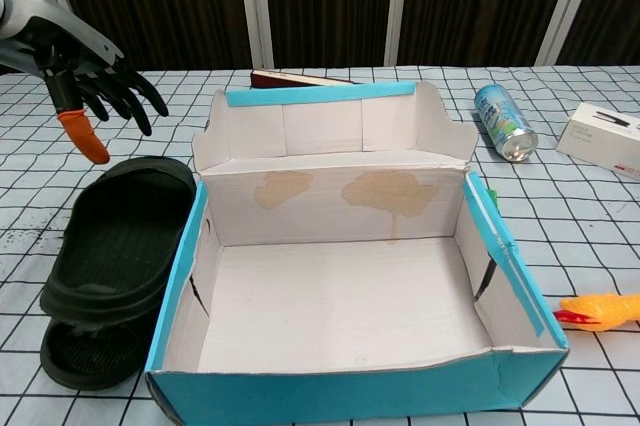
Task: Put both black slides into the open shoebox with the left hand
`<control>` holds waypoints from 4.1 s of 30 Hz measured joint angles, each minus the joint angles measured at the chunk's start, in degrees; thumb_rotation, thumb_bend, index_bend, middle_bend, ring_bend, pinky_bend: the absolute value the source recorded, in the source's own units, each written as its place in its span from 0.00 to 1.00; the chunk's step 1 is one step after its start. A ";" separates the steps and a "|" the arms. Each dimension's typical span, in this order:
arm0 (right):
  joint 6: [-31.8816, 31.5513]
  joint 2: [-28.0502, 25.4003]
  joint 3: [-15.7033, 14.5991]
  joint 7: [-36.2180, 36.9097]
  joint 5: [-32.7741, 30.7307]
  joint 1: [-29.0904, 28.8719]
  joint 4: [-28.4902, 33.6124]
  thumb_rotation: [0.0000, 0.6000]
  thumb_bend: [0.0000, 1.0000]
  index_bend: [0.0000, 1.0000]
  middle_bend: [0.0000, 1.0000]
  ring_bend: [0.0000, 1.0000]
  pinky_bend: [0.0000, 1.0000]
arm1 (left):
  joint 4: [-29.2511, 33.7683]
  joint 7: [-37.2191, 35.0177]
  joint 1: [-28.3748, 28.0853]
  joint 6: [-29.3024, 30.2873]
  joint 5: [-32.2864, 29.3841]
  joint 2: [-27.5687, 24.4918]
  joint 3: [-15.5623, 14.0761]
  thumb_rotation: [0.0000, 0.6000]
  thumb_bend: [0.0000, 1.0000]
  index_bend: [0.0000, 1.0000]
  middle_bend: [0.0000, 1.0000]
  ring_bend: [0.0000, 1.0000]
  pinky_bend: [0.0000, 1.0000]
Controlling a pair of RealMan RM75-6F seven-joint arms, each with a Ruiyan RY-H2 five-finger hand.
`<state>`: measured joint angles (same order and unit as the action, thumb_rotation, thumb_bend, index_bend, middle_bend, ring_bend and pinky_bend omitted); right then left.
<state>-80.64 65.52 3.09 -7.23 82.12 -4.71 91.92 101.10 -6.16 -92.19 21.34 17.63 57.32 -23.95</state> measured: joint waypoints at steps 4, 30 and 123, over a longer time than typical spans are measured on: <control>-0.16 -0.07 -0.07 0.03 0.21 0.05 0.08 1.00 0.16 0.00 0.05 0.09 0.07 | 0.19 1.40 -1.64 1.84 -2.38 1.70 -1.26 1.00 0.07 0.08 0.12 0.00 0.03; -0.32 -0.56 -0.15 0.63 0.20 0.21 0.08 1.00 0.16 0.00 0.05 0.09 0.07 | 1.15 6.48 -3.91 5.87 -8.25 5.52 -1.91 1.00 0.09 0.09 0.14 0.00 0.04; 1.12 -0.72 -0.08 -0.67 -1.71 -0.10 0.86 1.00 0.16 0.00 0.05 0.09 0.07 | 0.48 10.17 -11.09 7.04 -24.72 9.26 -4.94 1.00 0.41 0.17 0.45 0.25 0.32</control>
<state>-79.53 64.80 3.01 -7.90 80.41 -4.81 92.78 101.58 4.01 -103.27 28.39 -7.09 66.58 -28.89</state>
